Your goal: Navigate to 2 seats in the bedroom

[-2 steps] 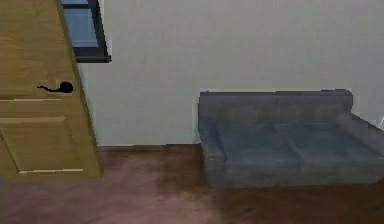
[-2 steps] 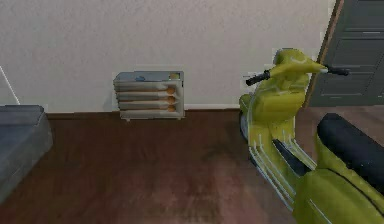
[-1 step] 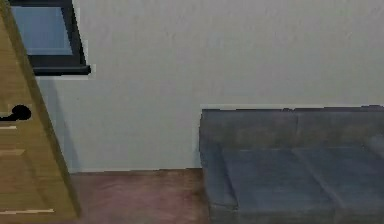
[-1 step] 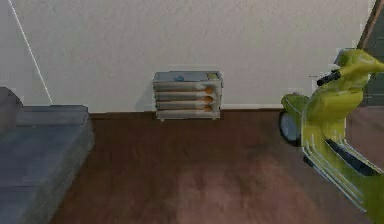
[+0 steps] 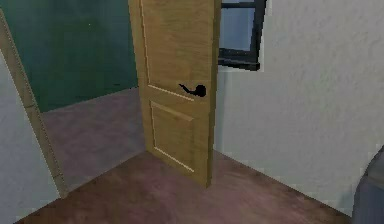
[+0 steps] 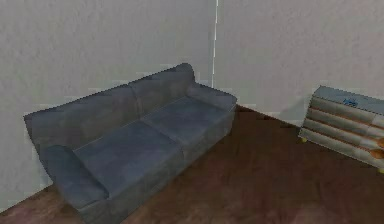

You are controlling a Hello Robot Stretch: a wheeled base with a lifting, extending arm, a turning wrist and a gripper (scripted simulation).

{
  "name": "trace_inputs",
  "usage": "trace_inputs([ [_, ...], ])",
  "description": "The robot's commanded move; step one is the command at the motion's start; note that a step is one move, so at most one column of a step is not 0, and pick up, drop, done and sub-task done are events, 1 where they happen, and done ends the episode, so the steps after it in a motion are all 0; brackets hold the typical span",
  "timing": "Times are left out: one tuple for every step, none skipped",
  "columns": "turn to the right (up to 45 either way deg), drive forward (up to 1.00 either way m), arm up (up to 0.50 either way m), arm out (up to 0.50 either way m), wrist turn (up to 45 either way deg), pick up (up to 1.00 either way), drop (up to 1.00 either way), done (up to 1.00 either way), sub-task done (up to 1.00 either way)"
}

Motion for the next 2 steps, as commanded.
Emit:
trace_inputs([
  [-18.0, 0.0, 0.0, 0.0, 0.0, 0.0, 0.0, 0.0, 0.0],
  [0.0, 0.65, 0.0, 0.0, 0.0, 0.0, 0.0, 0.0, 0.0],
])
